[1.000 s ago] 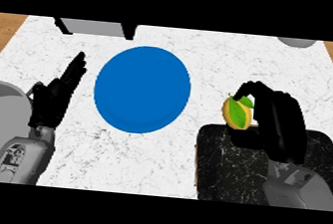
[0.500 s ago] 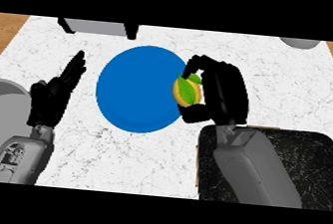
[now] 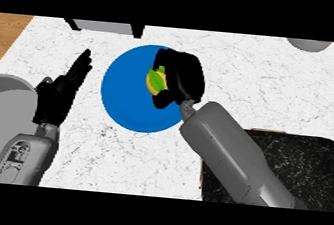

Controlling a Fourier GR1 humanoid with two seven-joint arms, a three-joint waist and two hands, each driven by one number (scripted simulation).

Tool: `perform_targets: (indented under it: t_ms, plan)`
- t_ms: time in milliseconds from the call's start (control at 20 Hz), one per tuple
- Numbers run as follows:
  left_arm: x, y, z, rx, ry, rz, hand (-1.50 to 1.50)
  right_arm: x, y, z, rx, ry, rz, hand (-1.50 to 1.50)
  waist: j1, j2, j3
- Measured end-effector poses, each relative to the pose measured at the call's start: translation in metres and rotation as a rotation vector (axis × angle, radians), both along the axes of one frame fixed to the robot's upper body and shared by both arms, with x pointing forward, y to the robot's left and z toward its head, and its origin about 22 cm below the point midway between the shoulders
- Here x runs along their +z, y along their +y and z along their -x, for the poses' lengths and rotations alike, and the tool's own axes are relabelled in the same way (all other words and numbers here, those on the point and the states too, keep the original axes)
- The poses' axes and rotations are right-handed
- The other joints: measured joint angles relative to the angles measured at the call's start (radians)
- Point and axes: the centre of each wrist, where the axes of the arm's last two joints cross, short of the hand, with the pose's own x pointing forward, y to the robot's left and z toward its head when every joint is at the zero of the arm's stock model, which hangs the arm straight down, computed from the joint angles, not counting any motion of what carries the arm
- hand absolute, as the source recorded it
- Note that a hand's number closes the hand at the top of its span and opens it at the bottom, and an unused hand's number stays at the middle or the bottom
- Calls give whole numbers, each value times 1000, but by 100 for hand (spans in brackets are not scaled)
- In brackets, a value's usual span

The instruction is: Pick the lemon from the tray and place it in the plate

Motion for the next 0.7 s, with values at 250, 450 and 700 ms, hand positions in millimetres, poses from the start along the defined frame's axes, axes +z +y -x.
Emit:
perform_targets:
  t_ms: [250, 450, 700]
  plan:
    - [10, -11, -10, -19, -6, -4, 0, -18, 10, -15, -42, 56, 102, 150, 19, 6, 0]
    - [10, -19, -12, -39, -6, -1, 0, -31, 6, -21, -93, 147, 51, -150, 37, 11, 0]
    - [8, -26, -13, -63, -13, -5, 0, -44, -1, -26, -113, 199, -27, -150, 58, 19, 1]
